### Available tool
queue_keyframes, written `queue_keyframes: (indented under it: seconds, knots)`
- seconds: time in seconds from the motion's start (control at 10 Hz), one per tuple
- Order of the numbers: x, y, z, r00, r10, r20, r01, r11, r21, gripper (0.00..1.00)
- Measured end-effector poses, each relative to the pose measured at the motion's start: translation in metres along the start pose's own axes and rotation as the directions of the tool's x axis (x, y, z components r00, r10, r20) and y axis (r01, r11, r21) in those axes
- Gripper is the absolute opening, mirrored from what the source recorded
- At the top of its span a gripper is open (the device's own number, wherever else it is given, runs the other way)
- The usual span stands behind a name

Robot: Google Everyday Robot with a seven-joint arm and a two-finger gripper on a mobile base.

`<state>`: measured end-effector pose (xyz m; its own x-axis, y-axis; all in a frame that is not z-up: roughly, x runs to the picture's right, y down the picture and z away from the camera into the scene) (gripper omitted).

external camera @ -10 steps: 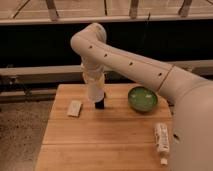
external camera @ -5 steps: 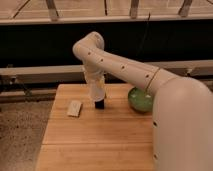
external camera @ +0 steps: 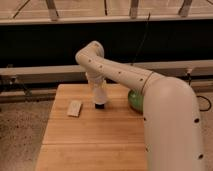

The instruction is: Place the ceramic cup over the eraser

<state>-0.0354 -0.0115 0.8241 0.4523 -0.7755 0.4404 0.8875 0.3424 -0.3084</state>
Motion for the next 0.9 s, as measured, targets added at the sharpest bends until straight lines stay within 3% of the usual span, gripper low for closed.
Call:
queue_keyframes:
  seconds: [0.6, 0.7, 0.9]
  knots:
    - [-0.019, -0.001, 0.015, 0.998, -0.036, 0.055, 0.038, 0.998, -0.04, 0.73]
    - [-0.022, -0.002, 0.016, 0.997, -0.041, 0.06, 0.043, 0.998, -0.043, 0.79]
    - [-0.026, -0.002, 0.019, 0.997, -0.044, 0.07, 0.048, 0.997, -0.053, 0.8]
